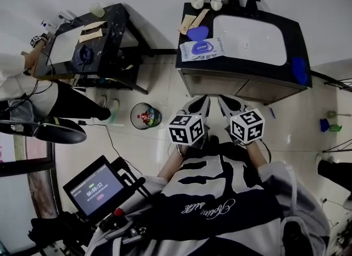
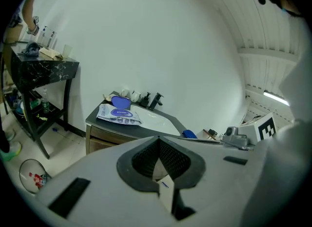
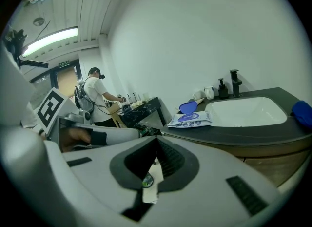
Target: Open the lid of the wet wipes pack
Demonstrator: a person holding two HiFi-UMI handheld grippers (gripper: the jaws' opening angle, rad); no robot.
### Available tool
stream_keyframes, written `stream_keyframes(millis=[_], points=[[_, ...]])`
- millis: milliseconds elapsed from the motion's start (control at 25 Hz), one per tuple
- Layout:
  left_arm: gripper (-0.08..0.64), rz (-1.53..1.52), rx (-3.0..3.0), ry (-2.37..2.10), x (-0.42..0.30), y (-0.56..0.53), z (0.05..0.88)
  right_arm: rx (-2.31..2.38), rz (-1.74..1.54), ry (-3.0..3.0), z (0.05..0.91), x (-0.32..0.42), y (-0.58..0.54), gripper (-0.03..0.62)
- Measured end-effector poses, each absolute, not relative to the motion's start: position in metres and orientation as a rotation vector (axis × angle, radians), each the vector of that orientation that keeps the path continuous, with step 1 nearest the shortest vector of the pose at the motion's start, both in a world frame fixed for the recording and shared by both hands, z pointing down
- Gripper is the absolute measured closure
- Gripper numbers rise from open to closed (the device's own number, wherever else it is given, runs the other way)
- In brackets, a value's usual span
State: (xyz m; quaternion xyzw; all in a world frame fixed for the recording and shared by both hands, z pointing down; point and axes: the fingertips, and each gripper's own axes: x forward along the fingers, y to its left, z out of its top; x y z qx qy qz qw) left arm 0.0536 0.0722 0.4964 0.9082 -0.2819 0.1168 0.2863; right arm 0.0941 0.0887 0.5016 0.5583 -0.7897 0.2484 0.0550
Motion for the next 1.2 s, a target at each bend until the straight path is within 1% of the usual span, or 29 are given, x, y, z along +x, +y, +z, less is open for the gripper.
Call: stream_keyframes(millis=[280, 1200], points=[[0.561, 0.315, 2.398, -0.812, 0.044, 0.088, 0.502, 1.644, 0.755, -2.439, 0.5, 0.091, 0.096, 0.595], [0.561, 0.346, 2.432, -0.854, 0.034, 0.071, 0.505, 1.586, 0.729, -2.491, 0.504, 0.078, 0.076, 0.595]])
